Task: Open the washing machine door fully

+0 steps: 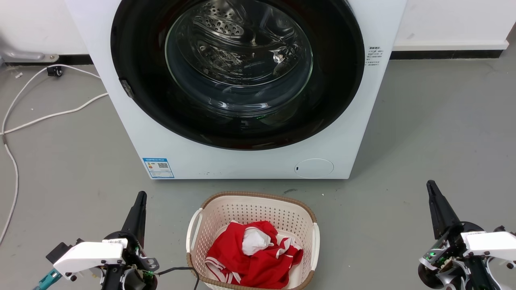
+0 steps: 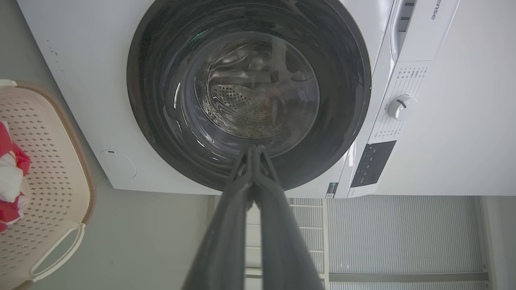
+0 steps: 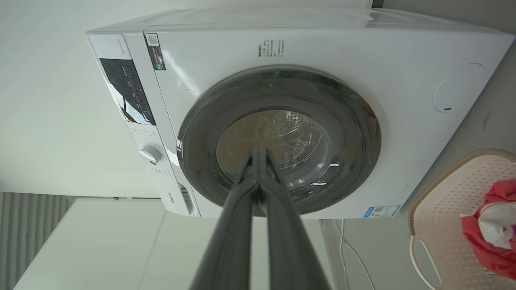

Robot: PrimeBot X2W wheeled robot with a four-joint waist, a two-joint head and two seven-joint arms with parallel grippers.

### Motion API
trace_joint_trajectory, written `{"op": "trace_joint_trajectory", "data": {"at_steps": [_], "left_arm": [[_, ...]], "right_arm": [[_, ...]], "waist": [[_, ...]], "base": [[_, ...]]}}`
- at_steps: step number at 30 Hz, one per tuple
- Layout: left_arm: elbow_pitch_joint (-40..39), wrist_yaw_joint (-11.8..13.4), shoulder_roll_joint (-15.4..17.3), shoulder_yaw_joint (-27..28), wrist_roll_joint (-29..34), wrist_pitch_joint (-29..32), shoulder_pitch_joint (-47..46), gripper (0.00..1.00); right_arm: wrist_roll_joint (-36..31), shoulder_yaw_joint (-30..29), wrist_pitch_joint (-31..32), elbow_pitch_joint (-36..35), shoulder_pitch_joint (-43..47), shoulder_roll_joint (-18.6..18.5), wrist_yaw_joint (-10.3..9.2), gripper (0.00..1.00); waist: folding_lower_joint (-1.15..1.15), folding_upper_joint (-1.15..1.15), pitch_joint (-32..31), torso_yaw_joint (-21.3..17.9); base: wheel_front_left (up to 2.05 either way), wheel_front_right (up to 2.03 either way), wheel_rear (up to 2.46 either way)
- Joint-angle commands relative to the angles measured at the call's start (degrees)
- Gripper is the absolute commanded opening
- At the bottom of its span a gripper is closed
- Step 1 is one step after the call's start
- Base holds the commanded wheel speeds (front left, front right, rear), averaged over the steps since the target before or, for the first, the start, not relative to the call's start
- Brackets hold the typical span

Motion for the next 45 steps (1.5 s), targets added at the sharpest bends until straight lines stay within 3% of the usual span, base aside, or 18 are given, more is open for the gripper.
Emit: {"op": "trace_joint_trajectory", "data": {"at_steps": [1, 5, 6, 24, 45], "left_arm": [[0.06, -0.16, -0.05, 0.14, 0.33, 0.23, -0.39, 0.00], [0.05, -0.16, -0.09, 0.20, 0.41, 0.32, -0.40, 0.00], [0.18, 0.01, -0.09, 0.06, -0.01, -0.01, 0.07, 1.00], [-3.17, -0.02, -0.35, -2.64, 2.91, -4.25, 0.18, 1.00], [-10.92, -0.05, -0.52, -2.12, 30.44, -8.84, 0.34, 1.00]], "right_arm": [[-0.17, -0.07, 0.11, 0.12, -0.65, 0.17, 0.01, 0.00], [-0.24, -0.17, 0.23, 0.13, -0.67, 0.26, 0.00, 0.00], [-0.09, -0.10, 0.08, 0.15, 0.10, 0.07, 0.00, 1.00], [-2.89, 1.41, -4.09, -3.30, 1.78, 0.42, -0.01, 1.00], [-37.15, 3.78, -8.60, -11.04, 2.89, 0.73, 0.00, 1.00]], "waist": [[0.00, 0.00, 0.00, 0.00], [0.00, 0.00, 0.00, 0.00], [0.00, 0.00, 0.00, 0.00], [0.00, 0.00, -0.16, -0.36], [0.00, 0.00, -0.39, -0.66]], "base": [[0.00, 0.00, 0.00], [0.00, 0.00, 0.00], [0.00, 0.00, 0.00], [0.00, 0.00, 0.00], [0.00, 0.00, 0.00]]}}
